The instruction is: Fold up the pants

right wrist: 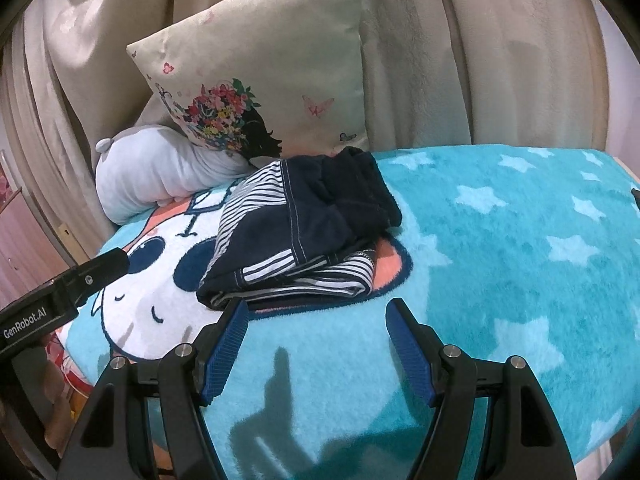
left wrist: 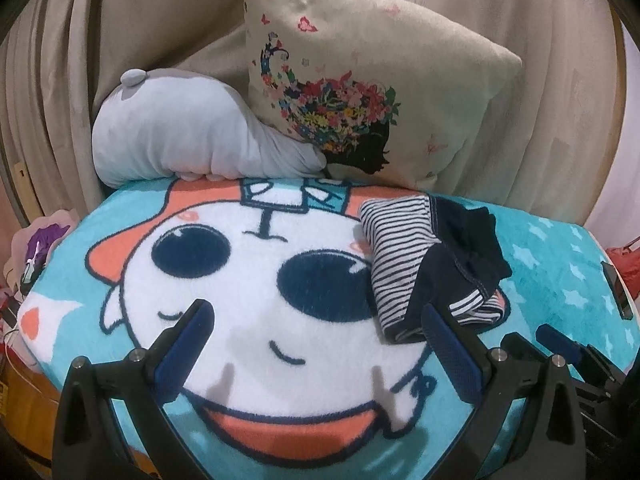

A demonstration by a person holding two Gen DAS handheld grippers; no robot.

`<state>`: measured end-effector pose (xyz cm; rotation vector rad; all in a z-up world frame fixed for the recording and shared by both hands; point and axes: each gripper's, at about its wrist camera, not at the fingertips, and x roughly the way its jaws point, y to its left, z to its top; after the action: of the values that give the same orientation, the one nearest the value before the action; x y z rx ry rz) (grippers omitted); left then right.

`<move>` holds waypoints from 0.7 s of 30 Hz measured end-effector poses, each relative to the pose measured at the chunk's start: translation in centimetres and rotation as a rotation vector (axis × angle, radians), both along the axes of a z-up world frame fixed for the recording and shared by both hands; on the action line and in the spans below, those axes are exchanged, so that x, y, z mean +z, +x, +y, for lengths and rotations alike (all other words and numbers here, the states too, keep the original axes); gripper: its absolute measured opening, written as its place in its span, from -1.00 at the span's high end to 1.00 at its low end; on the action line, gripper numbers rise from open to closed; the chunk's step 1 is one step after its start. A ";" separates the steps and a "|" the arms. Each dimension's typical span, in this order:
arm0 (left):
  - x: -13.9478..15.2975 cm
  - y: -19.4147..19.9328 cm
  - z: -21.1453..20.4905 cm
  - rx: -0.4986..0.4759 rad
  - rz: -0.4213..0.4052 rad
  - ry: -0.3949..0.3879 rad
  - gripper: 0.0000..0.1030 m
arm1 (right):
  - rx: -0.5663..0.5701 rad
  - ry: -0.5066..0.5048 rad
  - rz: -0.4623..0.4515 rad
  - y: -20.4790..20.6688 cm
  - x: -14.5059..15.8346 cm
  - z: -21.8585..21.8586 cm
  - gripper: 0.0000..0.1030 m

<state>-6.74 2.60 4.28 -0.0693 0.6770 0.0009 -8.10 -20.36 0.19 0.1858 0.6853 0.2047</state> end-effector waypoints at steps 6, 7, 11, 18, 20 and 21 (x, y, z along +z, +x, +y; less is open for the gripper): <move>-0.7 0.4 -0.1 -0.007 0.027 0.002 -1.00 | -0.009 -0.001 0.015 0.3 -0.4 -0.1 -0.47; -0.8 0.4 -0.1 -0.007 0.029 0.001 -1.00 | -0.012 -0.002 0.016 0.4 -0.4 -0.1 -0.47; -1.0 0.6 -0.1 -0.006 0.031 0.004 -1.00 | -0.024 0.000 0.024 0.6 -0.6 -0.3 -0.47; -1.6 1.1 -0.4 -0.027 0.061 -0.006 -1.00 | -0.026 -0.001 0.032 0.9 -0.8 -0.3 -0.47; -1.7 1.2 -0.5 -0.032 0.069 -0.011 -1.00 | -0.026 -0.002 0.033 0.9 -0.9 -0.3 -0.47; -1.8 1.3 -0.5 -0.031 0.070 -0.013 -1.00 | -0.027 -0.002 0.034 0.9 -0.9 -0.3 -0.47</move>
<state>-5.48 2.11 2.53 -0.0709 0.7479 -0.0313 -7.17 -20.68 -0.68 0.1967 0.7164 0.1753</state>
